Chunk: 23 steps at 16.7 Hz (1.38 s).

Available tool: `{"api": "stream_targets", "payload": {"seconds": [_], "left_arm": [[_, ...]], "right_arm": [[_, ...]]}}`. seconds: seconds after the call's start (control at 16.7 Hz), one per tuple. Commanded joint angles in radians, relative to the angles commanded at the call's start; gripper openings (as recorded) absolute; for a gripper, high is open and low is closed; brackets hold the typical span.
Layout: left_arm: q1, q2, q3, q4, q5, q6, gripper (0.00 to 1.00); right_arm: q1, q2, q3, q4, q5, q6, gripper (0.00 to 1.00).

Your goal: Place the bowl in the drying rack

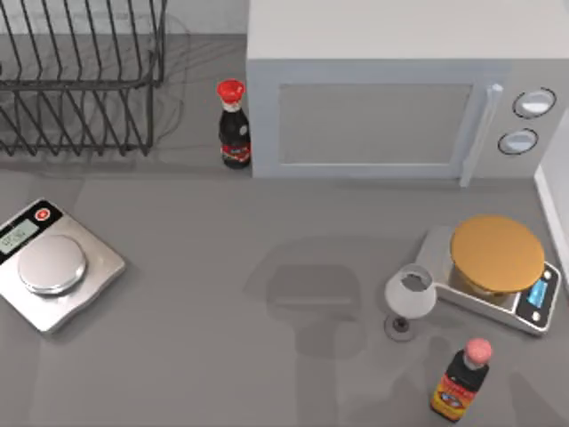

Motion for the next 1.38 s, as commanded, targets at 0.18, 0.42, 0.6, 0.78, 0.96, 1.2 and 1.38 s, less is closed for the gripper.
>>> {"api": "stream_targets", "payload": {"seconds": [0.18, 0.42, 0.6, 0.78, 0.96, 1.2, 1.38], "left_arm": [[0.095, -0.105, -0.079, 0.108, 0.022, 0.071, 0.00], [0.113, -0.123, -0.093, 0.127, 0.026, 0.084, 0.00], [0.109, -0.118, -0.089, 0.127, 0.023, 0.084, 0.00], [0.103, -0.054, -0.092, 0.193, 0.017, 0.083, 0.00], [0.089, 0.094, -0.106, 0.349, 0.003, 0.083, 0.00], [0.061, 0.350, -0.154, 0.655, -0.023, 0.089, 0.00], [0.036, 0.528, -0.204, 0.902, -0.044, 0.093, 0.00]], "right_arm": [[0.000, 0.000, 0.000, 0.000, 0.000, 0.000, 1.00], [0.000, 0.000, 0.000, 0.000, 0.000, 0.000, 1.00], [0.000, 0.000, 0.000, 0.000, 0.000, 0.000, 1.00], [0.000, 0.000, 0.000, 0.000, 0.000, 0.000, 1.00], [0.000, 0.000, 0.000, 0.000, 0.000, 0.000, 1.00], [0.000, 0.000, 0.000, 0.000, 0.000, 0.000, 1.00], [0.000, 0.000, 0.000, 0.000, 0.000, 0.000, 1.00]]}}
